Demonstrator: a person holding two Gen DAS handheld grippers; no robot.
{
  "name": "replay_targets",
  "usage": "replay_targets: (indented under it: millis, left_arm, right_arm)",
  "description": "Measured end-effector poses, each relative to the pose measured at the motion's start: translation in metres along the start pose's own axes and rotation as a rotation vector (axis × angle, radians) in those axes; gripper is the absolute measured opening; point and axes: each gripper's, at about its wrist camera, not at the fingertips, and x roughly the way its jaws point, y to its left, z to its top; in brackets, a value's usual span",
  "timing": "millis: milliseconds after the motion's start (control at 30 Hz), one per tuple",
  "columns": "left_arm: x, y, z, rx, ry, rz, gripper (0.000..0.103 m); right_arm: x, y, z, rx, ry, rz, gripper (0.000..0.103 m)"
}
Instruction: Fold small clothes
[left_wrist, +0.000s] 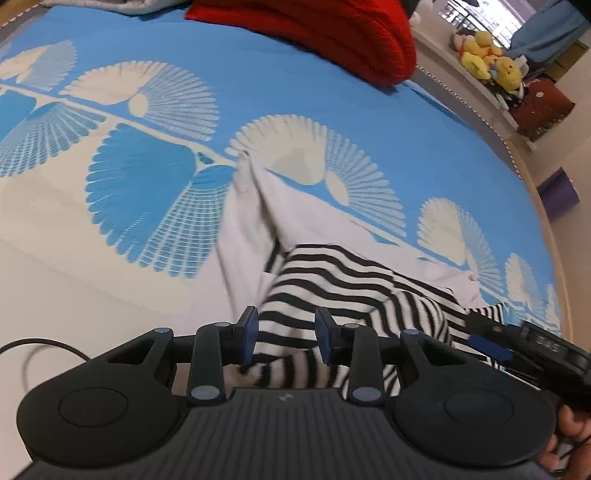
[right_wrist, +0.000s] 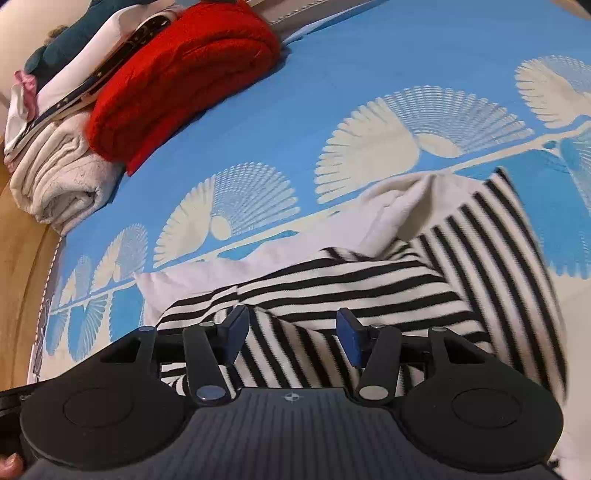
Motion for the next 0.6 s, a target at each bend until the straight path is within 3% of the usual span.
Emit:
replay_targets:
  millis: [133,267,333,367,433,600]
  left_arm:
    - [0.0,-0.005,-0.001,0.016,-0.002,0.008,0.037]
    - [-0.006,0.001,0.002,0.018,-0.013,0.02,0.037]
    - [-0.011,0.007,0.005,0.006,-0.02,0.018,0.037]
    - [-0.014,0.01,0.007,0.001,-0.024,0.018,0.037]
    - [-0.018,0.017,0.01,-0.005,-0.029,0.019,0.037]
    - [-0.025,0.03,0.011,-0.005,-0.021,0.018,0.037]
  right_arm:
    - [0.015,0.017,-0.005,-0.048,-0.011,0.02,0.072]
    - [0.027,0.033,-0.009,-0.095,-0.007,0.055,0.077]
    - [0.03,0.04,-0.013,-0.143,0.002,0.032,0.076]
    - [0.032,0.044,-0.016,-0.174,0.006,0.016,0.071]
    - [0.032,0.053,-0.022,-0.253,0.002,-0.022,0.006]
    - [0.003,0.08,-0.038,-0.468,0.053,0.028,0.005]
